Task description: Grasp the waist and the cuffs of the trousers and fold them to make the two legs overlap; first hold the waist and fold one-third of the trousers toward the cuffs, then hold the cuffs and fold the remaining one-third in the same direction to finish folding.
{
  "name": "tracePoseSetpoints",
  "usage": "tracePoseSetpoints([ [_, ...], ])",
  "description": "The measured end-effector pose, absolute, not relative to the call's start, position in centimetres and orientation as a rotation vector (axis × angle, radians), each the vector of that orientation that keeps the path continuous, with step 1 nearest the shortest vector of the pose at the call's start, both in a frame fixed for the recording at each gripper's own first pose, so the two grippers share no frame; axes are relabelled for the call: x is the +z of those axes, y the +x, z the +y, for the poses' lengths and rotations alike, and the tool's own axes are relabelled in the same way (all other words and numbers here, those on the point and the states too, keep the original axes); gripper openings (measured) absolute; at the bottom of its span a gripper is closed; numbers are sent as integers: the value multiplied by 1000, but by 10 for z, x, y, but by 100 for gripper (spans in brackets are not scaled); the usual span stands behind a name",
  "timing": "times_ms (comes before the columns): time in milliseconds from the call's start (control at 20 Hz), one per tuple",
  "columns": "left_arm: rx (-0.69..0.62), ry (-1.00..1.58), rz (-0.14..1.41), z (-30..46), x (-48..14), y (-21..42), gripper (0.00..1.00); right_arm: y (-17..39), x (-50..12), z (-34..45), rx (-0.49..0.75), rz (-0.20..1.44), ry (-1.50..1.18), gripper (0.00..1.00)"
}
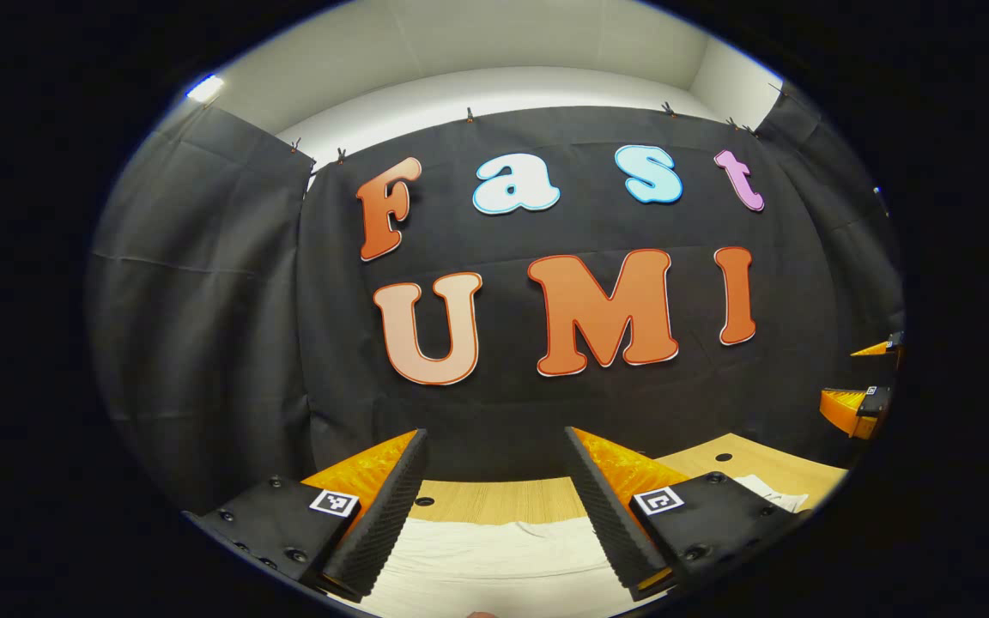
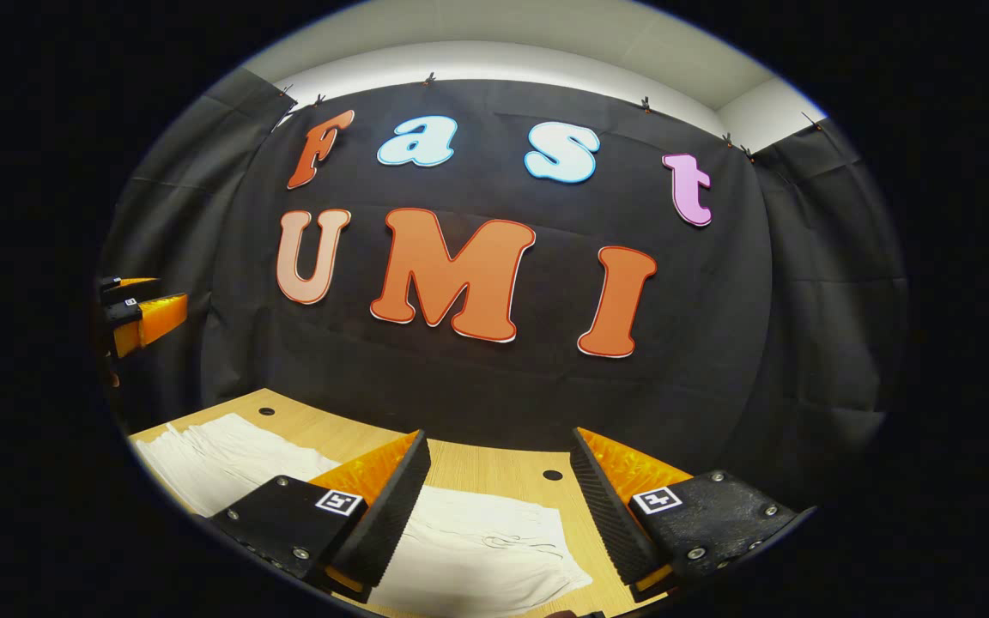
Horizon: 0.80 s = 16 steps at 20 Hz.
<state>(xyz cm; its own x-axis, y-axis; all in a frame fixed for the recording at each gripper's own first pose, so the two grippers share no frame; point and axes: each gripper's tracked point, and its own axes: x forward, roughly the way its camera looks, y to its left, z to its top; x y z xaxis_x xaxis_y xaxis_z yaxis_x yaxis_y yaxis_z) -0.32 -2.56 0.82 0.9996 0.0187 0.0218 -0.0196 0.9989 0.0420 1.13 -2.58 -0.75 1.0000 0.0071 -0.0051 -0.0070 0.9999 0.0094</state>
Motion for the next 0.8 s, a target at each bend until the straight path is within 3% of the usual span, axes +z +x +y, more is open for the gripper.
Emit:
tracePoseSetpoints([
  [350, 35, 70, -12, -28, 9, -5, 100, 14, -18, -41, 13, 25, 28, 98],
  [800, 171, -41, 191, 16, -47, -17, 100, 19, -83, -75, 25, 209, 101, 99],
])
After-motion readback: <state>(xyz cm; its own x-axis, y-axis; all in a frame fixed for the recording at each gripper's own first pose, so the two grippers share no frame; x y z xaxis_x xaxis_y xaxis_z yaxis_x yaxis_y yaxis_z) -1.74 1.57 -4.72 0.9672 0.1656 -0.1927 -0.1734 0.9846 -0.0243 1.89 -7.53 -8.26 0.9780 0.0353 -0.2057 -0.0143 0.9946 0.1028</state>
